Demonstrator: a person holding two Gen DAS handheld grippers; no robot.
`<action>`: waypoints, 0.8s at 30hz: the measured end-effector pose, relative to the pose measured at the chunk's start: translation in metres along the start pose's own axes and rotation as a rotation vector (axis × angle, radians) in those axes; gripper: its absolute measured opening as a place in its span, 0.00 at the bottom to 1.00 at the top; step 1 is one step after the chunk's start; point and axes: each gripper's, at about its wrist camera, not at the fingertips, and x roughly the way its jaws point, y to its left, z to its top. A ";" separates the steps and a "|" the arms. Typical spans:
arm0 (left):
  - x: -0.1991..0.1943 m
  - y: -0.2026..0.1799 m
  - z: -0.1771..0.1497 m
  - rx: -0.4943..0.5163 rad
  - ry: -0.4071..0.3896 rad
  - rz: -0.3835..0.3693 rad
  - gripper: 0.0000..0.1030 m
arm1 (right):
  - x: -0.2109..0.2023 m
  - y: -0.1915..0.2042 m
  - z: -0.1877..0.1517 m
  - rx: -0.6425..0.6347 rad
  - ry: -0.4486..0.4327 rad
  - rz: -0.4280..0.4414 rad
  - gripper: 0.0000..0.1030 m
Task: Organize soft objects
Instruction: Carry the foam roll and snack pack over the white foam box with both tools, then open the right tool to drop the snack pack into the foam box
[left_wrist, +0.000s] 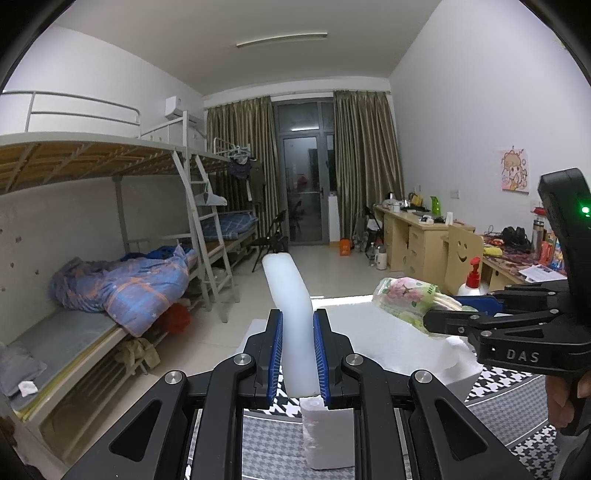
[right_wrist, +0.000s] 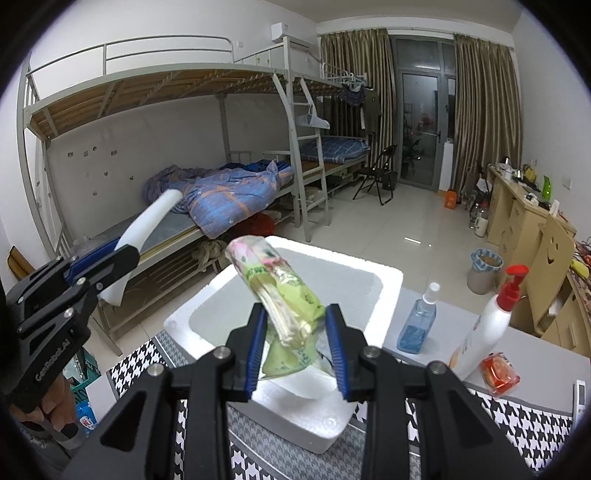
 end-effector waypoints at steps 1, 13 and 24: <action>0.000 0.001 0.000 -0.004 -0.001 0.005 0.17 | 0.002 0.000 0.000 0.001 0.004 0.001 0.36; 0.000 0.001 0.000 -0.014 0.002 0.016 0.17 | 0.021 -0.002 0.002 0.003 0.044 0.004 0.36; 0.003 0.003 -0.001 -0.025 0.010 0.021 0.17 | 0.034 -0.006 0.002 0.025 0.074 0.006 0.52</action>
